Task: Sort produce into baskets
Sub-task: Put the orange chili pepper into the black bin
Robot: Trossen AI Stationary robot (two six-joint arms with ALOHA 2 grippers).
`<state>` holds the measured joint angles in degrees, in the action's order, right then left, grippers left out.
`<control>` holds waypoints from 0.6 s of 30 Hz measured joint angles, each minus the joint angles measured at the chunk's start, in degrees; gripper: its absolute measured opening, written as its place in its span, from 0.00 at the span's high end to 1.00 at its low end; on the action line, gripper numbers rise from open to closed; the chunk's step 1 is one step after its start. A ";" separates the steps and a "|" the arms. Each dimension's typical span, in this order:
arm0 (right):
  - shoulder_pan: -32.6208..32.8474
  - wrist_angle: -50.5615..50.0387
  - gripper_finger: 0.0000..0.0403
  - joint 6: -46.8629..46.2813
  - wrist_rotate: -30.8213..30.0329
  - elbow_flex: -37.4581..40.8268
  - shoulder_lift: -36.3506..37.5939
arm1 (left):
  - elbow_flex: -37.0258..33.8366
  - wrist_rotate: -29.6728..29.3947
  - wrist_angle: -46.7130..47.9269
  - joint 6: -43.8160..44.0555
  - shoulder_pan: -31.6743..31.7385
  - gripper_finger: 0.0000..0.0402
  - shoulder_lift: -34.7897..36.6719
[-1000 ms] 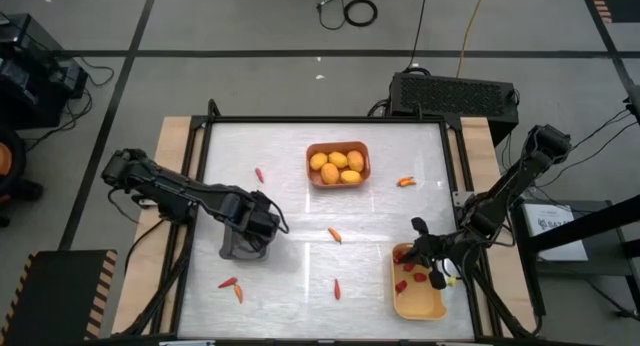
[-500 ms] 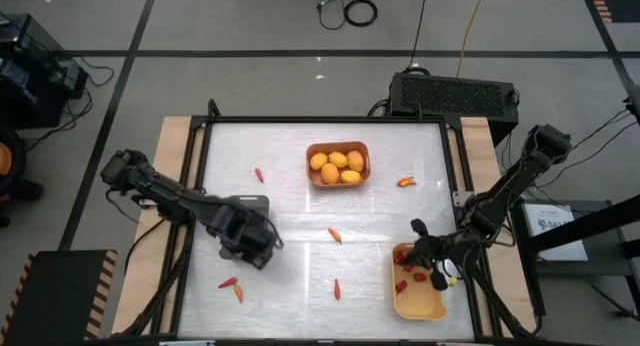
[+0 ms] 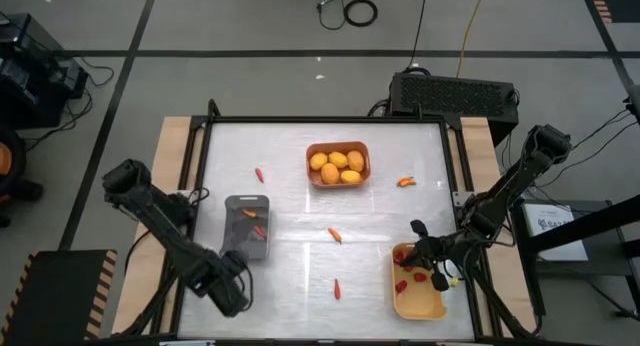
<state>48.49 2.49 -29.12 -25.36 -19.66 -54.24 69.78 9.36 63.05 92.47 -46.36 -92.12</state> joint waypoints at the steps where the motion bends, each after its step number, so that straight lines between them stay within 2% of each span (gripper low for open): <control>1: 0.00 0.02 0.99 0.02 -0.01 0.00 0.00 | 0.00 -0.08 0.00 -0.36 -0.87 0.63 -0.68; 4: 0.00 0.06 0.99 0.26 -0.02 0.00 0.00 | 0.00 -0.64 0.40 -1.71 -3.12 0.63 -2.63; 8: 0.00 0.63 0.99 1.24 -0.08 0.00 -0.02 | 0.00 -4.28 0.63 -5.09 -5.35 0.63 -5.62; 18: 0.00 3.03 0.99 3.50 -0.09 0.00 -0.02 | 0.00 -5.30 3.36 -15.34 -6.67 0.63 -12.93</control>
<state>48.49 5.52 -25.63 -25.45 -19.66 -54.26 69.78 4.05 66.41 77.13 -53.02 -105.04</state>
